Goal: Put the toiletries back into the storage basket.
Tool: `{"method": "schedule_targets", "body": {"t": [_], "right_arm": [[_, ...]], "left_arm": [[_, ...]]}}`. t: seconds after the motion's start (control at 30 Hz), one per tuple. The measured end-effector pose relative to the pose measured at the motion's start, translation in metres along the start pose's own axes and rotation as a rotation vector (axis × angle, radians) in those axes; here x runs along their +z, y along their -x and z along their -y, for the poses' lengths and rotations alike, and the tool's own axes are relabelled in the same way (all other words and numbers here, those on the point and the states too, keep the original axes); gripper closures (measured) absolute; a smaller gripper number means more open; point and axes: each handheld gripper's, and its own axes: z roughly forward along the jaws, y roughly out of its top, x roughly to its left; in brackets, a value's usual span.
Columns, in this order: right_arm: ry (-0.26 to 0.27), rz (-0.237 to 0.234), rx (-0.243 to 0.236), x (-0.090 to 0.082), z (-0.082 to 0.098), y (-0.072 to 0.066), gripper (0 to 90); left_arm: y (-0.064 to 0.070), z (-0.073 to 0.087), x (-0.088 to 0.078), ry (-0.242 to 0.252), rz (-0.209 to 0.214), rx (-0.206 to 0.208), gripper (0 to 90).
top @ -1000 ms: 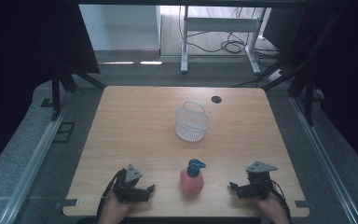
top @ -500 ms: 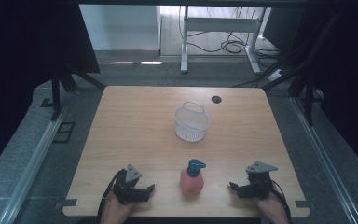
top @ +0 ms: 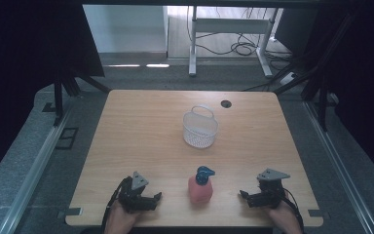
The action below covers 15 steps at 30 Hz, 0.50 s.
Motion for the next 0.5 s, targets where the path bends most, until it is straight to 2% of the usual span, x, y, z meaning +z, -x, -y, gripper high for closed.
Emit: {"method": "schedule_targets", "body": {"t": [0.27,0.5], "right_arm": [[0.0,0.0,0.0,0.0,0.0,0.0,0.0],[0.0,0.001,0.001,0.0,0.0,0.0,0.0]], "left_arm": [[-0.001,-0.002,-0.005,0.011,-0.007,0.009,10.7],[0.002,-0.006,-0.013,0.024,0.04,0.023,10.7]]}}
